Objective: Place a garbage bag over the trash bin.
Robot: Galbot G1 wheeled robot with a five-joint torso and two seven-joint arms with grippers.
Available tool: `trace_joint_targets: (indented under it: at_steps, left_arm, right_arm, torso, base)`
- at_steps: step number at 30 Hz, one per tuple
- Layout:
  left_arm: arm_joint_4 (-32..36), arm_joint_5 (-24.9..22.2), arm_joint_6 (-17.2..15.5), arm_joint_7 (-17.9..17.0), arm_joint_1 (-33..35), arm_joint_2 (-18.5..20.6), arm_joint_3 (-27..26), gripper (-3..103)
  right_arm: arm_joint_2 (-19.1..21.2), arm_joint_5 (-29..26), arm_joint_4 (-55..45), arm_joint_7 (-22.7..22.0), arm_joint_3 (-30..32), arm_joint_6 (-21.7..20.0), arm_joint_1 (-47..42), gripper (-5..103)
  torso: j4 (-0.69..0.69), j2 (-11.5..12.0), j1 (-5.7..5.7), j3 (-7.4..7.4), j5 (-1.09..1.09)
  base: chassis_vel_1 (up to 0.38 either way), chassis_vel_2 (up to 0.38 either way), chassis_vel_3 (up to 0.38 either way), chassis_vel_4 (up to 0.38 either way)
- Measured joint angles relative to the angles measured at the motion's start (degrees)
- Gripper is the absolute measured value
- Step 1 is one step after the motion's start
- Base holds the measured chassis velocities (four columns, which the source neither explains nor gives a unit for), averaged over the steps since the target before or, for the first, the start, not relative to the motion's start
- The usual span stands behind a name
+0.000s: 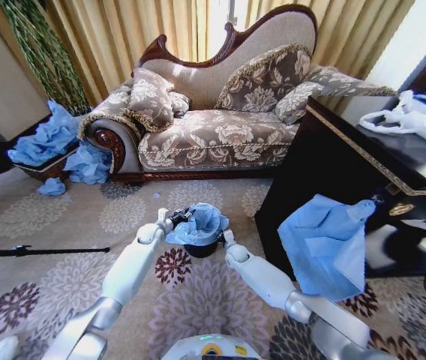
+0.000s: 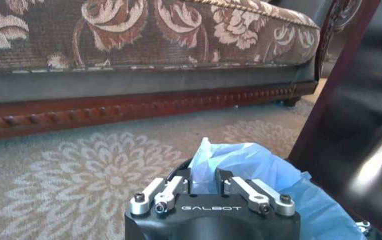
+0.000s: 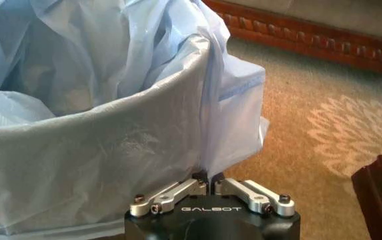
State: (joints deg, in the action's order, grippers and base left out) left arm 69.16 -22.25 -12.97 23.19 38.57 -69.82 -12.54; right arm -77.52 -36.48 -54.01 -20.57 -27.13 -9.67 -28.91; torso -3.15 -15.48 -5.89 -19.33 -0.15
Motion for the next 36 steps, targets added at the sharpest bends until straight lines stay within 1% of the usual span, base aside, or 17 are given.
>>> trace_joint_targets:
  at_steps: [2,5,6,7,9,12,13,14,17,19,21,27,28,29,31,33,36]
  left_arm:
    - [0.25,-0.04,0.04,0.27,0.21,0.05,0.0,28]
    - [0.83,-0.05,0.55,1.29,0.98,0.36,0.01,44]
    - [0.83,-0.05,0.55,1.29,0.98,0.36,0.01,44]
    - [0.88,0.01,0.68,1.63,1.21,0.46,-0.03,49]
    - [0.99,0.02,0.77,1.9,1.41,0.59,-0.13,49]
    - [1.8,-0.17,1.24,2.08,1.99,1.26,-0.52,66]
    - [1.99,-0.4,1.38,2.05,2.02,1.37,-0.59,71]
    - [1.99,-0.4,1.38,2.05,2.02,1.37,-0.59,71]
    - [2.19,-1.46,1.5,1.23,1.59,1.44,-0.76,87]
    - [2.09,-1.78,1.5,1.01,1.3,1.38,-0.76,87]
    - [0.92,-2.42,1.5,-0.23,0.37,0.89,-0.6,97]
    - [-1.92,-2.74,1.53,-0.97,-1.23,-0.48,-0.16,100]
    - [-2.61,-2.74,1.58,-0.98,-1.64,-0.79,0.11,101]
    - [-2.89,-2.74,1.59,-0.98,-1.87,-0.94,0.31,100]
    - [-3.03,-2.74,1.59,-0.96,-2.02,-1.01,0.49,98]
    - [-3.18,-2.73,1.59,-0.87,-2.18,-1.02,0.66,97]
    - [-3.79,-2.73,1.58,-0.61,-2.44,-1.01,0.87,95]
  right_arm:
    - [0.0,-0.01,-0.02,-0.05,0.02,0.0,-0.01,0]
    - [0.01,-0.08,-0.05,-0.2,0.14,0.0,0.04,0]
    - [0.01,-0.08,-0.05,-0.2,0.14,0.0,0.04,0]
    - [0.01,-0.08,-0.05,-0.21,0.19,0.0,0.09,0]
    - [0.02,-0.09,-0.05,-0.22,0.25,0.01,0.11,0]
    - [0.02,-0.01,0.09,-0.11,0.47,0.01,0.1,0]
    - [0.02,0.01,0.12,-0.07,0.47,0.0,0.07,0]
    - [0.02,0.01,0.12,-0.07,0.47,0.0,0.07,0]
    - [0.04,0.02,0.14,-0.02,0.47,-0.01,-0.07,0]
    - [0.01,0.02,0.15,-0.02,0.47,-0.02,-0.08,0]
    - [-0.13,0.03,0.24,-0.03,0.47,-0.03,-0.09,0]
    - [-0.07,0.04,-0.03,-0.12,0.46,-0.2,-0.24,0]
    - [0.17,-0.03,-0.52,-0.34,0.3,-0.46,-0.32,-3]
    - [0.34,-0.18,-0.92,-0.48,0.23,-0.77,-0.39,8]
    - [0.43,-0.32,-1.15,-0.52,0.22,-0.94,-0.42,8]
    - [0.47,-0.37,-1.21,-0.57,0.22,-1.0,-0.43,19]
    - [0.42,-0.36,-1.21,-0.78,0.31,-1.07,-0.43,29]
  torso:
    - [0.0,0.0,0.0,0.0,0.0]
    - [0.0,0.0,0.0,0.0,0.0]
    - [0.0,0.0,0.0,0.0,0.0]
    - [0.0,0.0,0.0,0.0,0.0]
    - [0.0,0.0,0.0,0.0,0.0]
    - [0.01,0.0,0.0,0.0,0.0]
    - [0.01,0.0,0.0,0.0,0.0]
    - [0.01,0.0,0.0,0.0,0.0]
    - [0.0,0.0,0.0,0.0,0.0]
    - [0.0,0.0,0.0,0.0,0.0]
    - [0.0,0.0,0.0,0.0,0.01]
    - [0.0,0.0,0.0,0.0,0.01]
    - [-0.01,0.0,0.0,0.0,0.0]
    - [-0.01,0.0,0.0,0.0,0.0]
    - [-0.01,0.0,0.0,0.0,0.0]
    - [0.0,0.0,0.0,0.0,0.0]
    - [0.0,0.0,0.0,0.0,0.0]
  base:
    - [0.0,0.0,0.0,0.0]
    - [0.0,0.0,0.0,0.0]
    - [0.0,0.0,0.0,0.0]
    - [0.0,0.0,0.0,0.0]
    - [0.0,0.0,0.0,0.0]
    - [0.0,0.0,0.0,0.0]
    - [0.0,0.0,0.0,0.0]
    - [0.0,0.0,0.0,0.0]
    - [0.0,0.0,0.0,0.0]
    - [0.0,0.0,0.0,0.0]
    - [0.0,0.0,0.0,0.0]
    - [0.0,0.0,0.0,0.0]
    - [0.0,0.0,0.0,0.0]
    - [0.0,0.0,0.0,0.0]
    - [0.0,0.0,0.0,0.0]
    - [0.0,0.0,0.0,0.0]
    - [0.0,0.0,0.0,0.0]
